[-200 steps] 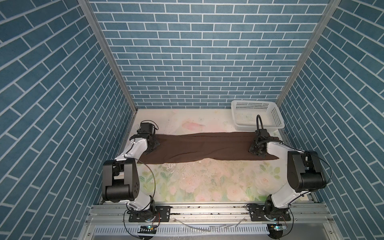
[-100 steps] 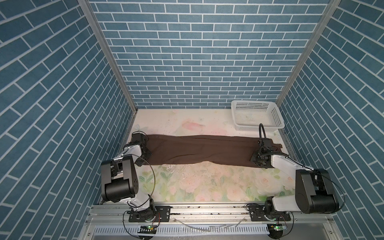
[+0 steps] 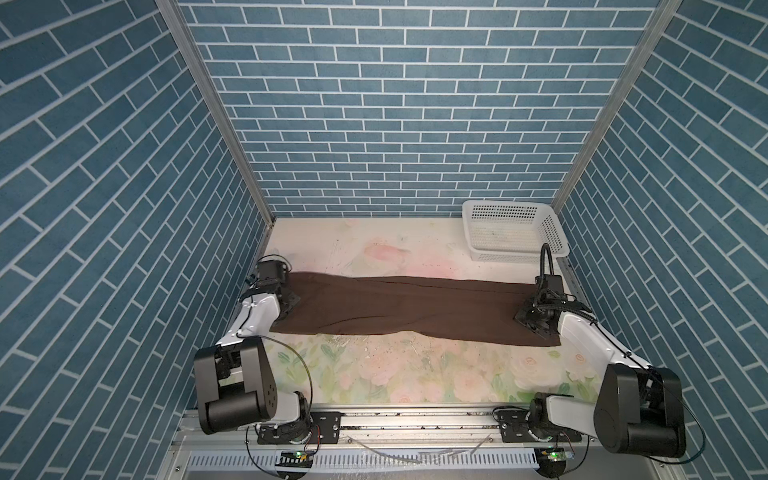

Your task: Fold and stack the trousers

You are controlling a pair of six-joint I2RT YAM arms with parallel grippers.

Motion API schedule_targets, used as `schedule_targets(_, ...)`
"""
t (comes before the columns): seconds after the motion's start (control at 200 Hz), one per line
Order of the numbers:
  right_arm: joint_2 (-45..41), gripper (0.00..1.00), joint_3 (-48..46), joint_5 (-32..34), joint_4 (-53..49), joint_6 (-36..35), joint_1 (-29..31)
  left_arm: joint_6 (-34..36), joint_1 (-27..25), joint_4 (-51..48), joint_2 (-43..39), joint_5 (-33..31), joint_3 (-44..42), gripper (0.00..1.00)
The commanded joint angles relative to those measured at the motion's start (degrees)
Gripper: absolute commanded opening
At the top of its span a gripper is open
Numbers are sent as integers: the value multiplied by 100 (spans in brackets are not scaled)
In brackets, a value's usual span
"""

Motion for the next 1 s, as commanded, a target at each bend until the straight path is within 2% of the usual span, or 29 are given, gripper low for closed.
schedule_targets(0.0, 494, 0, 350, -740, 390, -81, -11, 43, -989, 29, 308, 22, 455, 9)
schedule_targets(0.175, 1037, 0, 450, -1083, 934, 145, -12, 25, -2193, 306, 1026, 242, 932, 7)
schedule_targets(0.385, 1569, 0, 499, -1210, 1263, 227, -9, 19, -3224, 186, 1860, 221, 1684, 7)
schedule_targets(0.495, 1855, 0, 709, -1155, 1284, 189, -12, 34, -3487, 72, 2208, 232, 2018, 7)
schedule_targets(0.66, 2369, 0, 1527, -1013, 1102, -19, -77, 72, -3574, 1, 2417, 344, 2223, 6)
schedule_targets(0.87, 2845, 0, 2860, -903, 784, -226, -203, 779, -3863, -59, 2346, 449, 2457, 8)
schedule_targets(0.995, 2701, 0, 2993, -951, 737, -234, -197, 1110, -4143, -160, 2472, 431, 2550, 9)
